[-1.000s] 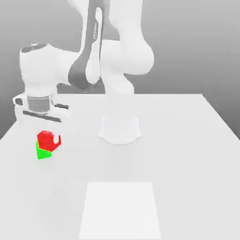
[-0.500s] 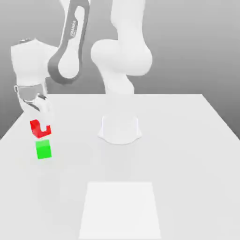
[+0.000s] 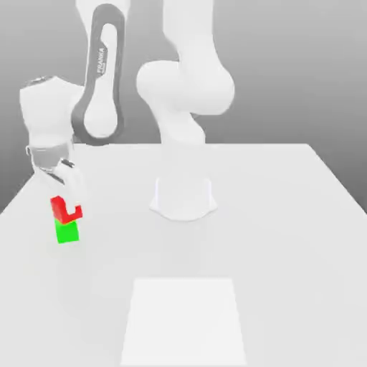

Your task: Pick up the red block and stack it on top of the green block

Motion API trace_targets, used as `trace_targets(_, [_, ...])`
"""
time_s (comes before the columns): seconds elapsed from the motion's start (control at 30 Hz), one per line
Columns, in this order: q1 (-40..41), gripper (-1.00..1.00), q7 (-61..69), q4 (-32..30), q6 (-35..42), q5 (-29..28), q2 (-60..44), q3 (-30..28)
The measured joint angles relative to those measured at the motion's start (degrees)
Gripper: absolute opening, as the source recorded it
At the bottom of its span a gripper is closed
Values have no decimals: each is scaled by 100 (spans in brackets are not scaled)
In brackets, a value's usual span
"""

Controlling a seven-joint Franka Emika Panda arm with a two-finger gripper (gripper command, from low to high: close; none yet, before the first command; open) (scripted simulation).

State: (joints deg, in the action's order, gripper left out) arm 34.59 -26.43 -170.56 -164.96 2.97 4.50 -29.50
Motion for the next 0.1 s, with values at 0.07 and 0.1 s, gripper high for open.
trace_targets(0.07, [-26, -100, 41, 3, -88, 58, -96, -9])
trace_targets(0.1, [-36, -100, 53, 5, -132, 75, -141, -14])
